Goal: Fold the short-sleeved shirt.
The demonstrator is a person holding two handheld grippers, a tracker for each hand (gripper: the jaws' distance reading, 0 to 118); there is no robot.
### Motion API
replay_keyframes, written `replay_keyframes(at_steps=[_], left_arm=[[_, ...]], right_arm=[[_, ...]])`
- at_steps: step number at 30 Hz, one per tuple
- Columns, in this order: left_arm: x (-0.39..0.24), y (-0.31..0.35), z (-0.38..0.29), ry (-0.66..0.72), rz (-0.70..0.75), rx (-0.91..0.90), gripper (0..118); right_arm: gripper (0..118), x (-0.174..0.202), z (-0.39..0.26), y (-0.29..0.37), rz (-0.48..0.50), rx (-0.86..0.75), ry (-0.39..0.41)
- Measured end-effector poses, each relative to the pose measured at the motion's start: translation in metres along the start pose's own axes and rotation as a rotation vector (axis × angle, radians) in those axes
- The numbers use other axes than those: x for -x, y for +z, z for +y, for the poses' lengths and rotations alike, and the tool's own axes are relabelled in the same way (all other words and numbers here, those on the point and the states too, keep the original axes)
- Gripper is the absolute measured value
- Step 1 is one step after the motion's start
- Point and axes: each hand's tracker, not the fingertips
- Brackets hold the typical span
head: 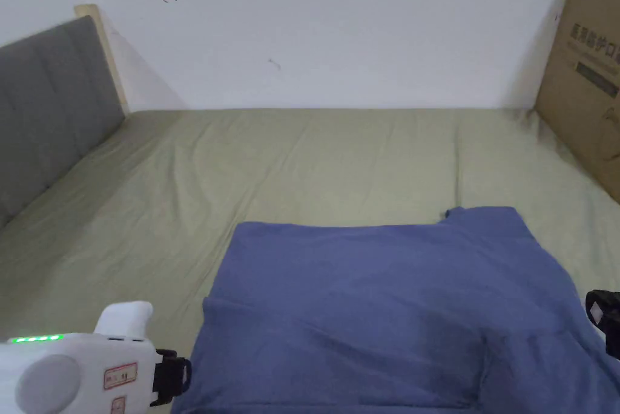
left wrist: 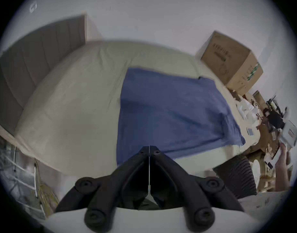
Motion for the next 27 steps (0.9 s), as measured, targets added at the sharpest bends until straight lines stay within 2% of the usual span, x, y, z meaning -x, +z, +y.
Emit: replay_keyframes(at_steps=[2, 3, 4, 5, 6, 7, 11, 13, 14, 15, 17, 18, 19, 20, 24, 25, 26, 27], left_arm=[[0.017, -0.018, -0.005, 0.005, 0.024, 0.023, 3], [0.024, -0.025, -0.006, 0.019, 0.032, 0.027, 15], [0.028, -0.032, -0.008, 0.038, 0.036, 0.041, 43], [0.033, -0.041, -0.01, 0.045, 0.036, 0.052, 82], [0.039, -0.046, -0.013, 0.061, 0.025, 0.052, 97], [0.041, -0.049, -0.014, 0.086, 0.021, 0.049, 101], [0.047, -0.07, -0.02, 0.114, 0.007, 0.064, 101], [0.041, -0.085, -0.023, 0.056, 0.068, 0.135, 101], [0.039, -0.091, -0.03, 0.011, 0.086, 0.169, 96], [0.036, -0.093, -0.033, -0.034, 0.082, 0.18, 82], [0.028, -0.091, -0.037, -0.135, 0.177, 0.143, 58], [0.026, -0.085, -0.042, -0.144, 0.134, 0.12, 45], [0.025, -0.078, -0.041, -0.122, 0.1, 0.094, 22], [0.023, -0.073, -0.04, -0.097, 0.086, 0.06, 4], [0.014, -0.048, -0.041, -0.102, 0.109, -0.024, 5], [0.011, -0.044, -0.04, -0.108, 0.112, -0.038, 5], [0.009, -0.039, -0.043, -0.117, 0.117, -0.05, 5], [0.006, -0.035, -0.043, -0.124, 0.119, -0.058, 5]], right_arm=[[0, 0.0, -0.002, -0.005, 0.006, 0.016, 0.002], [0, 0.0, -0.002, -0.008, 0.014, 0.03, -0.003], [0, 0.0, -0.004, -0.01, 0.024, 0.044, -0.011], [0, -0.001, -0.007, -0.012, 0.031, 0.057, -0.019], [0, -0.002, -0.008, -0.014, 0.027, 0.062, -0.024], [0, -0.003, -0.009, -0.016, 0.023, 0.069, -0.028], [0, -0.009, -0.015, -0.02, 0.011, 0.111, -0.049], [0, -0.012, -0.017, -0.021, 0.005, 0.125, -0.054], [0, -0.014, -0.018, -0.02, -0.001, 0.13, -0.056], [0, -0.016, -0.019, -0.019, -0.01, 0.132, -0.057], [0, -0.021, -0.02, -0.017, -0.026, 0.138, -0.064], [0, -0.025, -0.021, -0.017, -0.032, 0.146, -0.075], [0, -0.034, -0.024, -0.019, -0.035, 0.158, -0.091], [0, -0.04, -0.026, -0.019, -0.04, 0.174, -0.107], [0, -0.067, -0.044, -0.026, -0.091, 0.243, -0.141], [23, -0.074, -0.049, -0.029, -0.092, 0.269, -0.161], [80, -0.082, -0.056, -0.034, -0.088, 0.299, -0.188], [109, -0.089, -0.062, -0.039, -0.096, 0.339, -0.221]])
